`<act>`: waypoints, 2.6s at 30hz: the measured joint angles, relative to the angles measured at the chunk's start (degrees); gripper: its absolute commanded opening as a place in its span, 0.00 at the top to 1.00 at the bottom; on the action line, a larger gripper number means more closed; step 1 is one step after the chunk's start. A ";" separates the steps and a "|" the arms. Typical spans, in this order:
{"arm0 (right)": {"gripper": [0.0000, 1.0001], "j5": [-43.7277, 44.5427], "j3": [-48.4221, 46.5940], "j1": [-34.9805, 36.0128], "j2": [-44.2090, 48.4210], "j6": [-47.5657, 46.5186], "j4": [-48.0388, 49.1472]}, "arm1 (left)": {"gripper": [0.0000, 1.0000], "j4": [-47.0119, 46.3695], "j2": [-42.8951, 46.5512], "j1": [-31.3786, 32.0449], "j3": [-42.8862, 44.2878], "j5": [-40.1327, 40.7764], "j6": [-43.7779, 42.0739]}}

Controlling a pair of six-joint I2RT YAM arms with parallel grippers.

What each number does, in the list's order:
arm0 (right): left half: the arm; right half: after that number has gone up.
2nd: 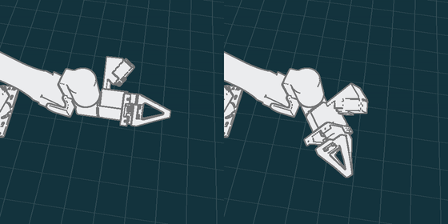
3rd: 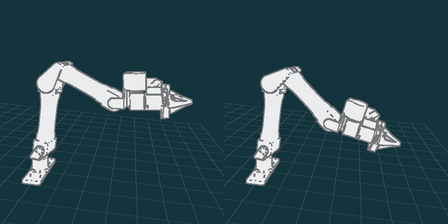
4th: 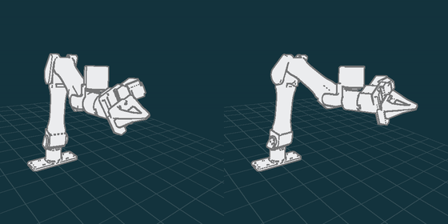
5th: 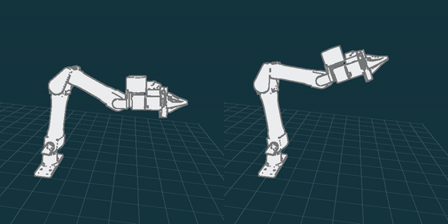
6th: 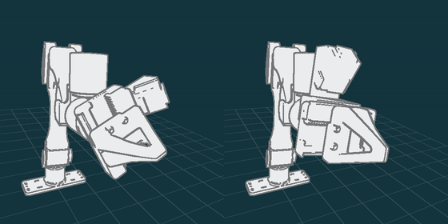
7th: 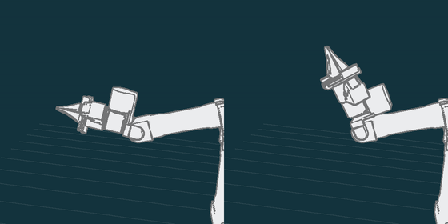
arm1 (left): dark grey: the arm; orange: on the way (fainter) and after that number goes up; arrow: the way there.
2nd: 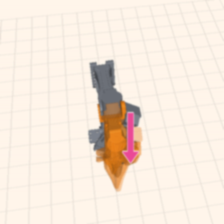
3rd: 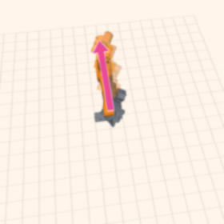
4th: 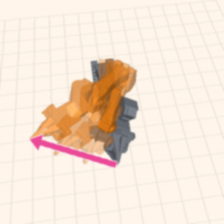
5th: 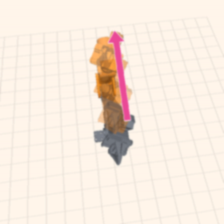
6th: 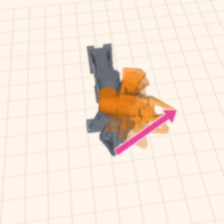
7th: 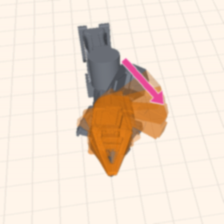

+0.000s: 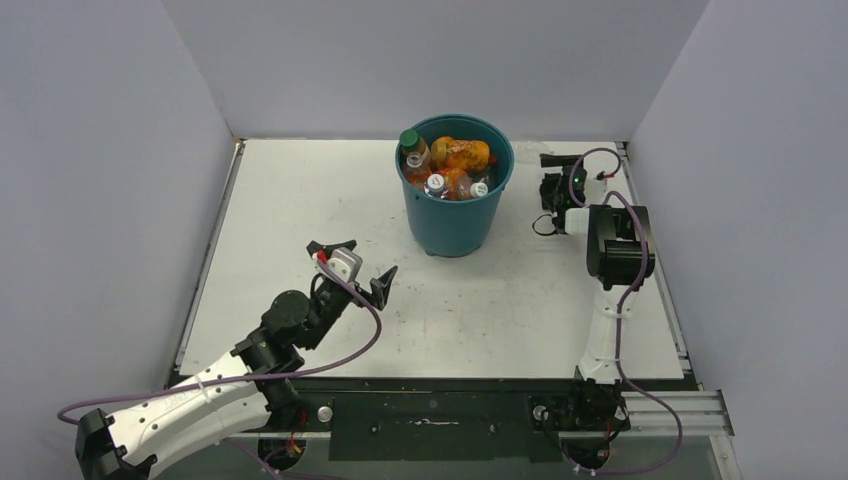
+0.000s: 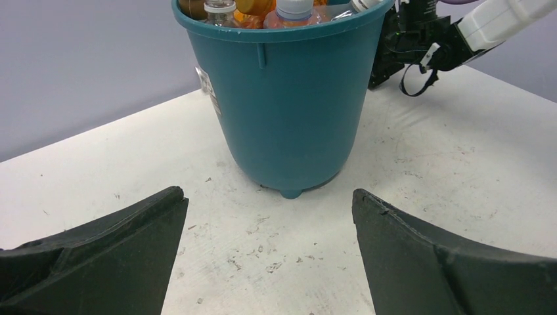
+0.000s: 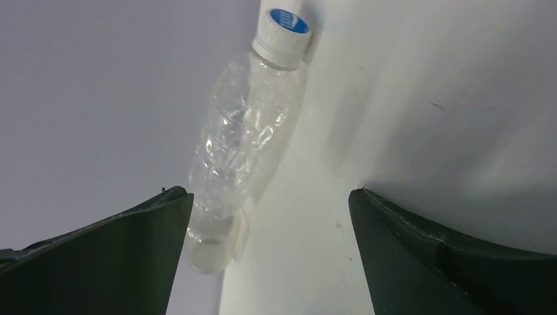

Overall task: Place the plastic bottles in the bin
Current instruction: Pick up the plastic bottle from the corner of the board.

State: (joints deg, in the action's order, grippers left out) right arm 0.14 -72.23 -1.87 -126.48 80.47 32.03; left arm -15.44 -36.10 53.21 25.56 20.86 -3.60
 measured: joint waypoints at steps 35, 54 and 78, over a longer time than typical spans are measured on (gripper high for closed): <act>0.72 -0.48 -49.96 3.41 -32.57 10.29 -8.13 | 0.04 -0.02 -4.17 -4.33 0.00 -2.27 -0.24; 0.95 -2.54 -11.61 4.61 0.07 -4.68 -2.64 | 0.04 -0.90 -0.72 -8.04 2.43 -1.38 12.70; 0.95 13.42 -0.52 13.16 45.38 -42.80 -18.75 | 0.18 36.04 -37.86 -21.38 54.05 -15.04 33.16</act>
State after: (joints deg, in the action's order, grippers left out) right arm 13.56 -72.75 11.29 -81.10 37.67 13.28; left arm 20.60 -73.95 31.83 79.61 5.82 29.56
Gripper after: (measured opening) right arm 0.306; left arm 0.881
